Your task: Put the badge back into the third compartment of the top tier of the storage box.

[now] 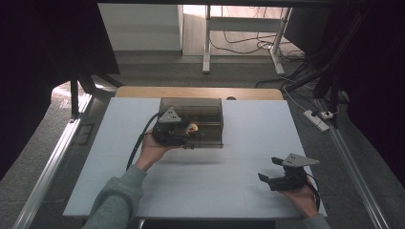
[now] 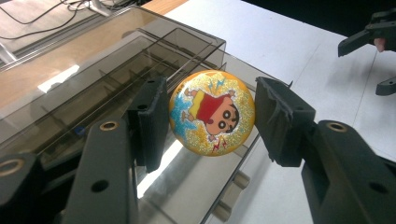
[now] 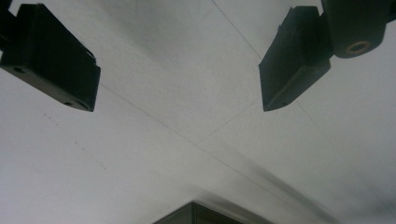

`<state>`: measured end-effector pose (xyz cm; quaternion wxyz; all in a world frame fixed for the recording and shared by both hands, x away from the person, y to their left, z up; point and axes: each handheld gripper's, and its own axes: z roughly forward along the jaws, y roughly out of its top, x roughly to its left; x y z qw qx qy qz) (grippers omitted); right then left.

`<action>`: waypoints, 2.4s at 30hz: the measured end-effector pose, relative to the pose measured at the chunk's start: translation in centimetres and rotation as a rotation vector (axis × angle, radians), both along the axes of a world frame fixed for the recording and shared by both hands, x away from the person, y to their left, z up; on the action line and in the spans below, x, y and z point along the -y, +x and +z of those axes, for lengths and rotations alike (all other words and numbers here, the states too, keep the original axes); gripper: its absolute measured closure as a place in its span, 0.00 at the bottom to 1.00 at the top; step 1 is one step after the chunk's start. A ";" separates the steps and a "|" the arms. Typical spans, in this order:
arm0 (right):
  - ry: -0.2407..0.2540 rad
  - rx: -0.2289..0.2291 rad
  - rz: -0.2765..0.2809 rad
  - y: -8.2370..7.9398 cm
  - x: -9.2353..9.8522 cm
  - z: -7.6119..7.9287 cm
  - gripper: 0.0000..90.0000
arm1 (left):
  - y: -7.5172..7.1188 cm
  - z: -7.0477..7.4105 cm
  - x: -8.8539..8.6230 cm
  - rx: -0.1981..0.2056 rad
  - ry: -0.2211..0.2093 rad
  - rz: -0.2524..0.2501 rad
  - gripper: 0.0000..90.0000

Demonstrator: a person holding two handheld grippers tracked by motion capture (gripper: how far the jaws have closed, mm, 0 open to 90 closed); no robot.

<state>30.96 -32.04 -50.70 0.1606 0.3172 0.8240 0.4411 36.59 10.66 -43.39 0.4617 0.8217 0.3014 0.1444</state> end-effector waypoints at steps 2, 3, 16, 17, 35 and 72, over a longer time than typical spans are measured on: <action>-0.007 -0.001 0.000 0.0 0.0 0.0 0.13 | 0.1 -0.1 0.3 -0.002 0.011 0.003 0.52; -0.011 -0.002 0.001 0.0 -0.1 0.0 0.14 | 0.1 -0.1 0.4 -0.003 0.012 0.005 0.52; -0.013 -0.007 0.007 0.0 -0.1 -0.1 0.14 | 0.8 -0.5 2.2 -0.013 0.008 -0.013 0.52; -0.014 -0.007 0.007 0.0 -0.1 -0.1 0.14 | 0.9 -0.5 2.4 -0.012 0.006 -0.016 0.52; -0.019 -0.006 0.003 0.0 -0.1 -0.2 0.14 | 1.7 -1.0 4.8 -0.017 0.014 -0.052 0.52; -0.019 -0.006 0.006 0.0 -0.1 -0.2 0.14 | 0.7 -0.5 3.8 -0.035 0.027 -0.048 0.34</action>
